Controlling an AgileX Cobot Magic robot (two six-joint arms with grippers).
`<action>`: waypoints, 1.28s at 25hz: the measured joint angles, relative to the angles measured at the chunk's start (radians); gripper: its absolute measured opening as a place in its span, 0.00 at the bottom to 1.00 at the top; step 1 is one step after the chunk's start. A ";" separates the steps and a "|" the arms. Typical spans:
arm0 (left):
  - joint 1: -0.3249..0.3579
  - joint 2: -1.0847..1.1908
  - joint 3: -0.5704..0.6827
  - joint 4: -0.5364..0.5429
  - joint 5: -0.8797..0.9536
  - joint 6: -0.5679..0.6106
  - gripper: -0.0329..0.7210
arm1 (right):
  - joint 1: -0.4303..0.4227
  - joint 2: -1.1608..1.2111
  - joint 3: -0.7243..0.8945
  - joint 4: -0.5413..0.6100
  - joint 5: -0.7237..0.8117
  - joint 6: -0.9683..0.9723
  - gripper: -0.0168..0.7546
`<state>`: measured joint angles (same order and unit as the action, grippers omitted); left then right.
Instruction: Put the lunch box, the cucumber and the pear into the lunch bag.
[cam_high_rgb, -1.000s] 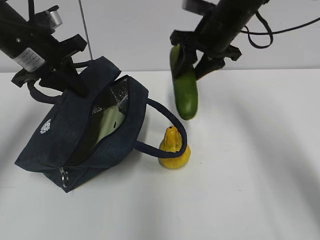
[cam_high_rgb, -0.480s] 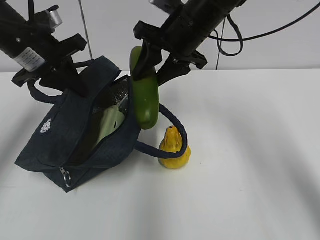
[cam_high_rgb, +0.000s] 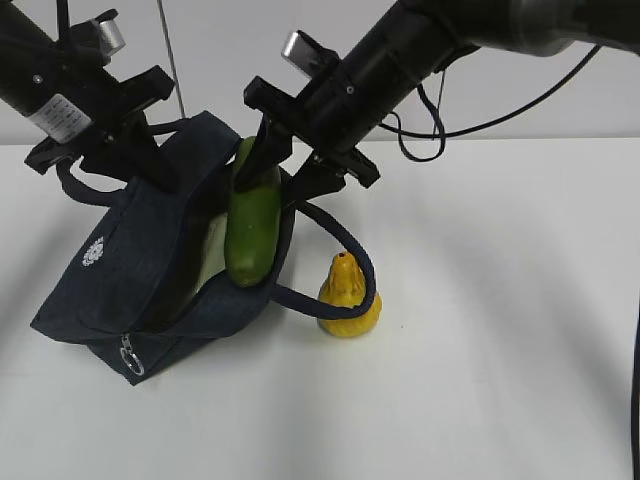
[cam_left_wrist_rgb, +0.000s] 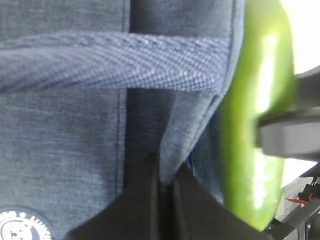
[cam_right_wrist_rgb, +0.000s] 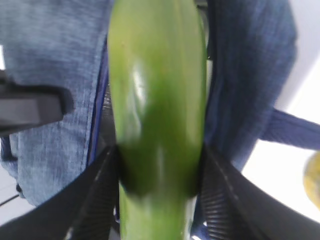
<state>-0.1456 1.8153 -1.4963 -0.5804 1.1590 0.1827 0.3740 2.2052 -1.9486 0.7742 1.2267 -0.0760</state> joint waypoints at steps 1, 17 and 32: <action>0.000 0.000 0.000 -0.002 0.000 0.000 0.05 | 0.000 0.011 0.000 0.015 -0.002 0.002 0.49; 0.001 0.000 0.000 -0.029 0.000 0.000 0.05 | 0.001 0.090 0.000 0.220 -0.040 -0.043 0.53; 0.001 0.000 0.000 -0.032 0.000 0.000 0.05 | -0.028 0.038 0.000 0.017 -0.022 -0.101 0.72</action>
<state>-0.1446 1.8153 -1.4963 -0.6129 1.1590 0.1827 0.3460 2.2437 -1.9486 0.7909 1.2046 -0.1766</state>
